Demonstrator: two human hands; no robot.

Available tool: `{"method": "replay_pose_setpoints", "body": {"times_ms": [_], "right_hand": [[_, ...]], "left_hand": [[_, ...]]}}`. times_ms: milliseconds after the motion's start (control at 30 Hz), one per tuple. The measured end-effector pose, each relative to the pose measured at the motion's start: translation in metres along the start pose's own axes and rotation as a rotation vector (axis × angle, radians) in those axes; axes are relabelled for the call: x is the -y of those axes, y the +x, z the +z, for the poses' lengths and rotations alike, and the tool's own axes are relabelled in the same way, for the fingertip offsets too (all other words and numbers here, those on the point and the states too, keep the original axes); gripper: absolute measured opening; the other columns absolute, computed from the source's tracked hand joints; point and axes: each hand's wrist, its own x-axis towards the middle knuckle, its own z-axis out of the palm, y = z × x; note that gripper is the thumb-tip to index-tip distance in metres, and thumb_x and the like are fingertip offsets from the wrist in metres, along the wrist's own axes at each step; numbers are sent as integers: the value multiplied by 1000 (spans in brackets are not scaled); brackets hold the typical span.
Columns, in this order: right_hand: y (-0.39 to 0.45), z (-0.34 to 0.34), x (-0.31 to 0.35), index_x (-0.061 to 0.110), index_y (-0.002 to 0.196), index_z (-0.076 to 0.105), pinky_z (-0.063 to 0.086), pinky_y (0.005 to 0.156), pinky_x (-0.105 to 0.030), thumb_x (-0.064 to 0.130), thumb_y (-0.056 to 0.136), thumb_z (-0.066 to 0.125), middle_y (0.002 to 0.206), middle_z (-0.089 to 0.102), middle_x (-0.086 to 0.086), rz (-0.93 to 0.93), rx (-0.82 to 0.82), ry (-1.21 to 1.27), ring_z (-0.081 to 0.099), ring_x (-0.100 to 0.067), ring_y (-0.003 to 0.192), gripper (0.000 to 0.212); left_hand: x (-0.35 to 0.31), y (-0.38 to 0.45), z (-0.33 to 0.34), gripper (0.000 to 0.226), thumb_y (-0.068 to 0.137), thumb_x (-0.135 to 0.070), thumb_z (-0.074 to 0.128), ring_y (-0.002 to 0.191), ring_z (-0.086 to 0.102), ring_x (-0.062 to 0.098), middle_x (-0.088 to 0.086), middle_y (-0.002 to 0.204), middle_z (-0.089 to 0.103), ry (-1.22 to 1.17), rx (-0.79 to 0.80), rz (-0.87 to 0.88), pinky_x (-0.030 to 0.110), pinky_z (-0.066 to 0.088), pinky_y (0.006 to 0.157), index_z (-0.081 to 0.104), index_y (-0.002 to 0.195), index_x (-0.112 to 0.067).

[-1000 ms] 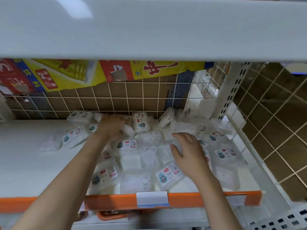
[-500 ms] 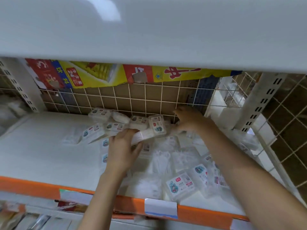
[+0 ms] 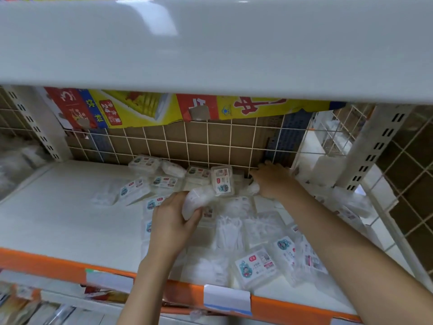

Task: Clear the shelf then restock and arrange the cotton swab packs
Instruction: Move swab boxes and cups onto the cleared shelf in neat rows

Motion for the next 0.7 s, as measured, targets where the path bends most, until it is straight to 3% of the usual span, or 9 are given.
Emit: {"method": "replay_pose_setpoints", "body": {"times_ms": [167, 233, 400, 500, 567, 633, 700], "right_hand": [[-11, 1, -4, 21, 130, 48, 39, 91, -39, 38, 82, 66, 126, 48, -8, 74, -105, 396, 41, -28, 117, 53], [-28, 0, 5, 20, 133, 46, 38, 90, -35, 34, 81, 67, 127, 49, -7, 85, -224, 558, 44, -27, 115, 57], [-79, 14, 64, 17, 131, 50, 32, 93, -25, 19, 75, 75, 125, 49, -5, 79, -492, 890, 44, -22, 114, 62], [-91, 20, 96, 20, 133, 47, 31, 98, -21, 15, 75, 75, 125, 41, 1, 166, -524, 978, 40, -17, 118, 65], [-90, 18, 113, 20, 134, 46, 31, 99, -19, 13, 74, 76, 119, 35, 7, 179, -544, 1027, 40, -15, 117, 67], [-85, 11, 129, 18, 135, 44, 28, 97, -11, 13, 74, 77, 117, 30, 11, 213, -575, 1066, 39, -9, 114, 69], [-77, -2, 151, 22, 134, 43, 24, 90, 1, 15, 75, 77, 116, 30, 11, 233, -629, 1107, 36, 1, 106, 68]], "left_hand": [[0, -3, -5, 45, 69, -50, 49, 69, 55, 22, 0, 81, 63, -18, 2, -18, 26, 36, 58, 61, 96, -16], [1, -5, -9, 28, 69, -43, 55, 66, 49, 18, -7, 70, 54, -36, 5, -51, 19, 31, 54, 53, 89, -24], [14, -10, -20, 23, 73, -40, 60, 53, 47, 8, -8, 54, 47, -87, 64, -108, 22, 28, 48, 43, 83, -28], [30, -11, -33, 28, 69, -46, 57, 55, 52, 21, -3, 54, 53, -97, 51, -126, 27, 30, 48, 50, 86, -25], [45, -12, -48, 44, 65, -54, 49, 62, 56, 23, -1, 62, 60, -93, 23, -109, 28, 34, 52, 58, 96, -23], [63, -13, -67, 34, 66, -52, 49, 69, 58, 6, -11, 70, 62, -184, 7, -107, 18, 39, 57, 58, 94, -34], [82, -9, -88, 17, 72, -37, 58, 77, 58, -7, -19, 76, 62, -255, -6, -83, 5, 40, 61, 55, 87, -42]]}}
